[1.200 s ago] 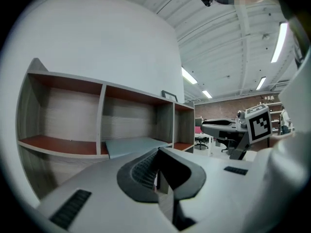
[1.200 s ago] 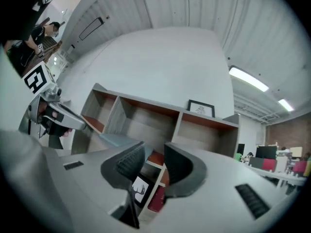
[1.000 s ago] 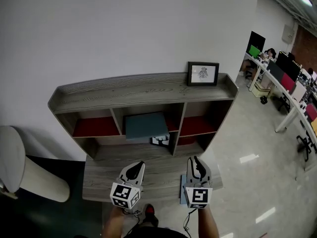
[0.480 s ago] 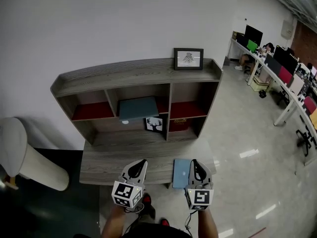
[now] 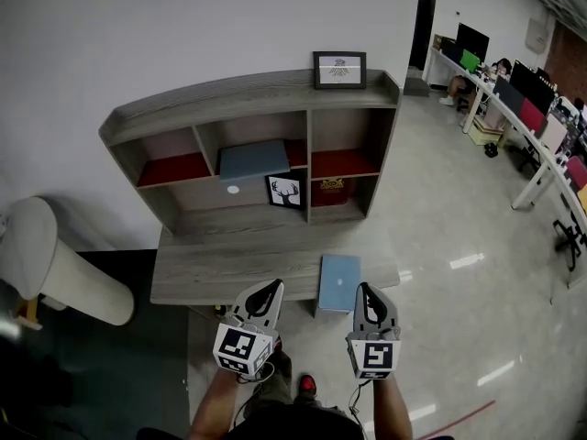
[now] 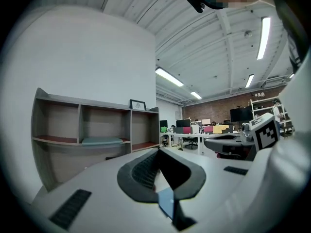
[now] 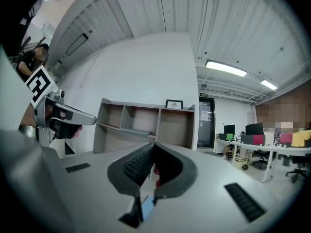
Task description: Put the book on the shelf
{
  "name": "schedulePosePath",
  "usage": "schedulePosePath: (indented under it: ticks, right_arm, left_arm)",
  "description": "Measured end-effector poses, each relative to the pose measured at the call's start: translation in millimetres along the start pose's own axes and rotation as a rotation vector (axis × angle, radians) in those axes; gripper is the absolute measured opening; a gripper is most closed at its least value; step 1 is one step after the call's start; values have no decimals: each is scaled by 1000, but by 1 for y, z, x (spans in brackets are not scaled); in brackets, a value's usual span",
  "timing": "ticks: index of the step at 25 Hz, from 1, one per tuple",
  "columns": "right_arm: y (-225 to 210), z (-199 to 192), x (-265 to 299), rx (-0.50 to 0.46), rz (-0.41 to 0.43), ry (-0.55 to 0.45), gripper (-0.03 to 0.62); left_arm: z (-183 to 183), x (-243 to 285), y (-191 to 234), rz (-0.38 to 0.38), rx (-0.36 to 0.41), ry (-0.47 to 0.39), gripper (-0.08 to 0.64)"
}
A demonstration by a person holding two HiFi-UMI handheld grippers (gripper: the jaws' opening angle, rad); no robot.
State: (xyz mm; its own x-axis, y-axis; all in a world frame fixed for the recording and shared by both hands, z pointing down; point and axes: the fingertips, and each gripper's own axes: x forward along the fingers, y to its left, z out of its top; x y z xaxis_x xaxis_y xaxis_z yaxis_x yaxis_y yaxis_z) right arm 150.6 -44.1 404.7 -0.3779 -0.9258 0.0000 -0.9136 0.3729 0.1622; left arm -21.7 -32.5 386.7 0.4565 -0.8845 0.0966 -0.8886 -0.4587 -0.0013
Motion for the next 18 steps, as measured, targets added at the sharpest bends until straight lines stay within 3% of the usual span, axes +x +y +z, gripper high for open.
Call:
schedulePosePath:
  ticks: [10, 18]
  right_arm:
    - [4, -21, -19, -5, -6, 45, 28]
    - [5, -79, -17, 6, -21, 137, 29]
  left_arm:
    - [-17, -5, -20, -26, -13, 37, 6]
    - [-71, 18, -21, -64, -56, 109, 6]
